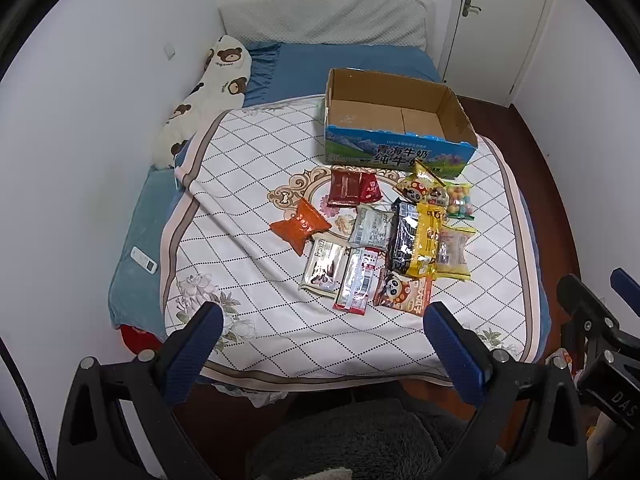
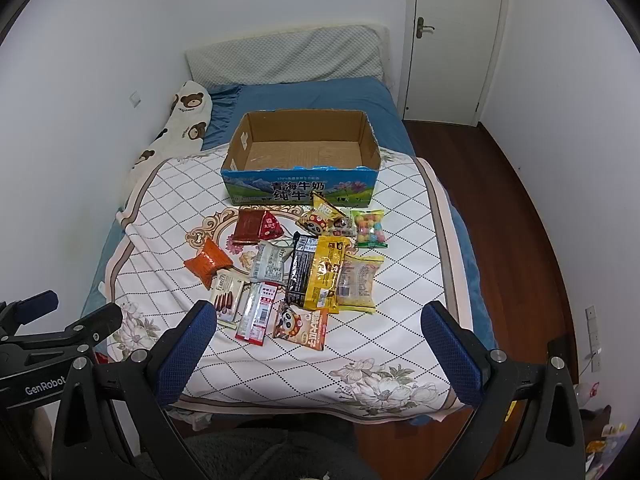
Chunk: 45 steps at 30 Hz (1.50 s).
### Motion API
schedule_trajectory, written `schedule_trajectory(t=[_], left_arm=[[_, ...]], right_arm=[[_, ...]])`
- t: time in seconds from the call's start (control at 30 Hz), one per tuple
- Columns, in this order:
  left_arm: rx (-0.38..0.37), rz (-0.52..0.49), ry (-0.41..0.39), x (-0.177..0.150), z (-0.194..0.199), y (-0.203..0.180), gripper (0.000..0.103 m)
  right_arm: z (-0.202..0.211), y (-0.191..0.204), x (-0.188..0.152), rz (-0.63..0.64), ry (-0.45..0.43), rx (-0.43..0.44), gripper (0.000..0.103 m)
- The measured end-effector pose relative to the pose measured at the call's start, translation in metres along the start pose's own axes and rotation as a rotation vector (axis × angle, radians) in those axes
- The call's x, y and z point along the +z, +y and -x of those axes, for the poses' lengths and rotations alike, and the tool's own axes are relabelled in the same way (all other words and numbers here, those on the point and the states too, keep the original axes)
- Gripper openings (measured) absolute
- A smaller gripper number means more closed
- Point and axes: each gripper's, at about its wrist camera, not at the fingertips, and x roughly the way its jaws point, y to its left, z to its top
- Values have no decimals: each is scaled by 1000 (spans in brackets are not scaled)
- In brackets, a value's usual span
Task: Organize snacks
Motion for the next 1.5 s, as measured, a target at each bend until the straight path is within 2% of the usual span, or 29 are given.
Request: schedule_trajectory(t=[1.5], left_arm=[[-39, 4, -41, 3, 7, 3, 103]], right_arm=[[11, -5, 2, -21, -30, -15, 103]])
